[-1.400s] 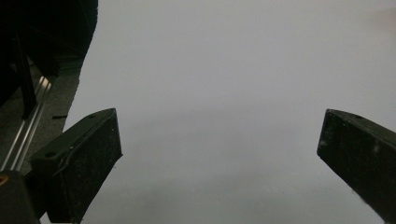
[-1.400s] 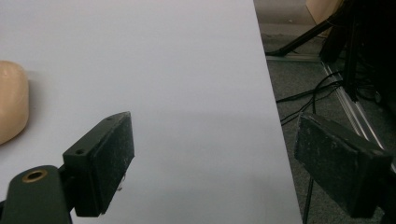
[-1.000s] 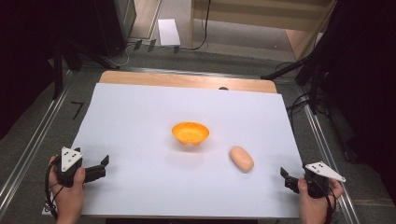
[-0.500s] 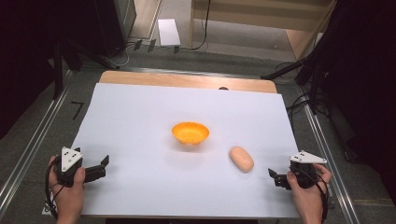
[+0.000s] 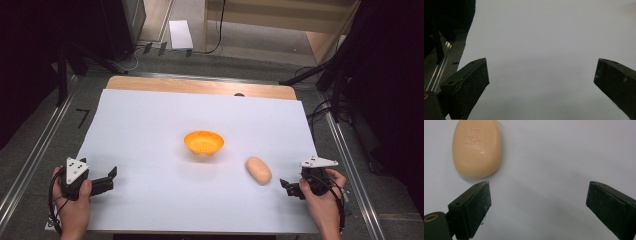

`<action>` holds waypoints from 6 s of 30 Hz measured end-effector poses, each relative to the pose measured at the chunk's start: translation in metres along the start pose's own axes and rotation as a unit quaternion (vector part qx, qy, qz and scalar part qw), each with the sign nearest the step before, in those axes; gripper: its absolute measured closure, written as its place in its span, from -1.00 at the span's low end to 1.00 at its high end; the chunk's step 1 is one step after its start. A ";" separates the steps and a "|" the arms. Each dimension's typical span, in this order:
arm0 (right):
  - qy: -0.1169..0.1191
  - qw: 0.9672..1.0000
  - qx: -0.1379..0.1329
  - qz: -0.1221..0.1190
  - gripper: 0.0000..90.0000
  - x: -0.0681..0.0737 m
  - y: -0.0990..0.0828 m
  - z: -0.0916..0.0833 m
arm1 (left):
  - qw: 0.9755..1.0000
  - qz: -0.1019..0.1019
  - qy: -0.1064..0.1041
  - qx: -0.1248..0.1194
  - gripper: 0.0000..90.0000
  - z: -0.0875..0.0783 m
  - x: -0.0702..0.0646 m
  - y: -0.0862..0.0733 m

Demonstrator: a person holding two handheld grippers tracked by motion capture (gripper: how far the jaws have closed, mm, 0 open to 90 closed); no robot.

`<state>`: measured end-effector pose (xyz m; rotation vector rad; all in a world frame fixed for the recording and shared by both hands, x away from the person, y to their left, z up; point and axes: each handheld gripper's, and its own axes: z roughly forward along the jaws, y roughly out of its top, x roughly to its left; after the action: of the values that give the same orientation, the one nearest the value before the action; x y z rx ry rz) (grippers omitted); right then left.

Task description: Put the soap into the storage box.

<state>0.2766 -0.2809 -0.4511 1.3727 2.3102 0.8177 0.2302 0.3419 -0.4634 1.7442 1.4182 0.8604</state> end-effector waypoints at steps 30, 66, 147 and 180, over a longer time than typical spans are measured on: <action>0.048 0.999 0.018 -0.004 -0.79 0.033 0.034 0.025 | 1.000 0.005 -0.001 0.002 -1.00 0.000 0.000 0.000; 0.046 0.998 0.052 -0.006 -0.29 0.061 0.051 0.054 | 1.000 0.004 -0.003 0.003 -1.00 0.000 0.000 0.000; 0.159 0.952 0.038 -0.257 -0.26 0.067 0.161 0.060 | 1.000 0.009 -0.005 0.009 -1.00 0.001 0.000 0.001; 0.197 0.916 0.035 -0.349 -0.26 0.111 0.207 0.075 | 1.000 0.010 -0.006 0.010 -1.00 0.001 -0.001 0.001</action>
<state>0.4062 -0.0836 -0.3793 0.3221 2.8598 0.8132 0.2315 0.3411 -0.4635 1.7780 1.4082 0.8482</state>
